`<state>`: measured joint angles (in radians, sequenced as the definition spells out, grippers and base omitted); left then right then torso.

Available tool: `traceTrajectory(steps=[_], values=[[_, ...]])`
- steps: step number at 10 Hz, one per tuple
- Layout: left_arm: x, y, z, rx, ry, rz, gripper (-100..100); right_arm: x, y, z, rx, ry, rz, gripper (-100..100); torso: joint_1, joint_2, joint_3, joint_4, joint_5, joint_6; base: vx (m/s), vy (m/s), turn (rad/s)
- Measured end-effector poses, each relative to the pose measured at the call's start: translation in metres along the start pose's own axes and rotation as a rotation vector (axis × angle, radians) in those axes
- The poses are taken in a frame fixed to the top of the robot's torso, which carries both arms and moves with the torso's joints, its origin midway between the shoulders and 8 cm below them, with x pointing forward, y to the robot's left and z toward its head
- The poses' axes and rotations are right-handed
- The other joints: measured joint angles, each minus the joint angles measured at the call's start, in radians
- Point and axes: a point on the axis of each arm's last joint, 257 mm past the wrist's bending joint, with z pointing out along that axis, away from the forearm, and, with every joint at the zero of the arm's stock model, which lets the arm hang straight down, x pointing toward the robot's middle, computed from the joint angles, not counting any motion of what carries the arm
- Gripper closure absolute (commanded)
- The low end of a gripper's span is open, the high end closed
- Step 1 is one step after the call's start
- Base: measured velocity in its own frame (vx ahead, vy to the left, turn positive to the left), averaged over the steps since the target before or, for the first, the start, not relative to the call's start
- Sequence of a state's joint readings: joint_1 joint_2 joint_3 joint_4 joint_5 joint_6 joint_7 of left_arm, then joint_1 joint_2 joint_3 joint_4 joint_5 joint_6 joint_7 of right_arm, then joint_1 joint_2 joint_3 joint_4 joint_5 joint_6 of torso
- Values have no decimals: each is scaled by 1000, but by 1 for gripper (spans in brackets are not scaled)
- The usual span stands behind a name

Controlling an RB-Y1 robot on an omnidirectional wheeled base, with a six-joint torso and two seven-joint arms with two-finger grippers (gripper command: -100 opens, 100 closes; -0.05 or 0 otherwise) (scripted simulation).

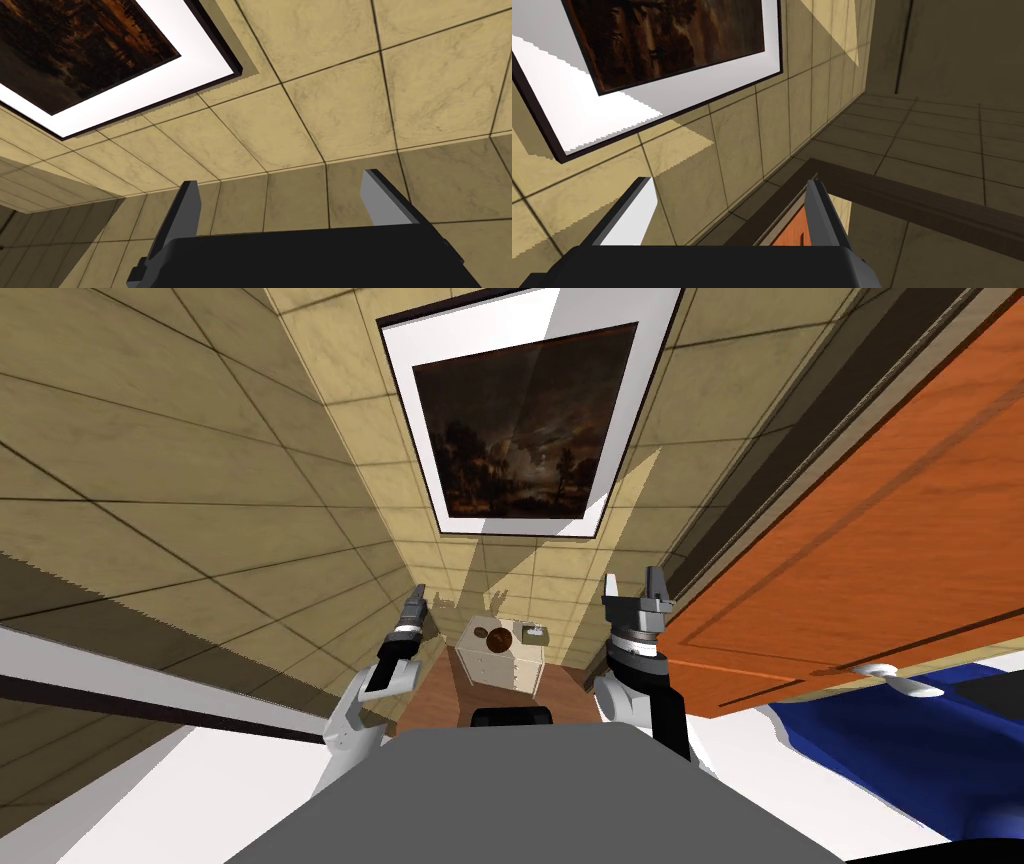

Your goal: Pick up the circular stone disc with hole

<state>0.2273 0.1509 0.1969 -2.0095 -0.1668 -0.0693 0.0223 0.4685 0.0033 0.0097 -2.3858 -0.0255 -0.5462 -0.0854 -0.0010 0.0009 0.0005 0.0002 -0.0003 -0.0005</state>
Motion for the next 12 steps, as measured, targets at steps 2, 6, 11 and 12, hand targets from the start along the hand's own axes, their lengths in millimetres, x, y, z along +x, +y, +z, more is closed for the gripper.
traceTrajectory(steps=[2,6,11,12], values=[[-12,17,7,-58,-16,11,-100,0,0,0,0,0,0,0,0,0,0,0,0,0,-10,-17,-154],[-25,62,20,-183,-52,20,-100,0,0,0,0,0,0,0,0,0,0,0,0,0,-12,-13,-95],[-45,110,25,-336,-91,21,-100,0,0,0,0,0,0,0,1,0,0,0,0,-1,-11,-9,-158],[-51,124,26,-373,-103,18,-100,0,0,0,0,0,0,0,1,0,0,0,0,0,-9,-6,-118]])
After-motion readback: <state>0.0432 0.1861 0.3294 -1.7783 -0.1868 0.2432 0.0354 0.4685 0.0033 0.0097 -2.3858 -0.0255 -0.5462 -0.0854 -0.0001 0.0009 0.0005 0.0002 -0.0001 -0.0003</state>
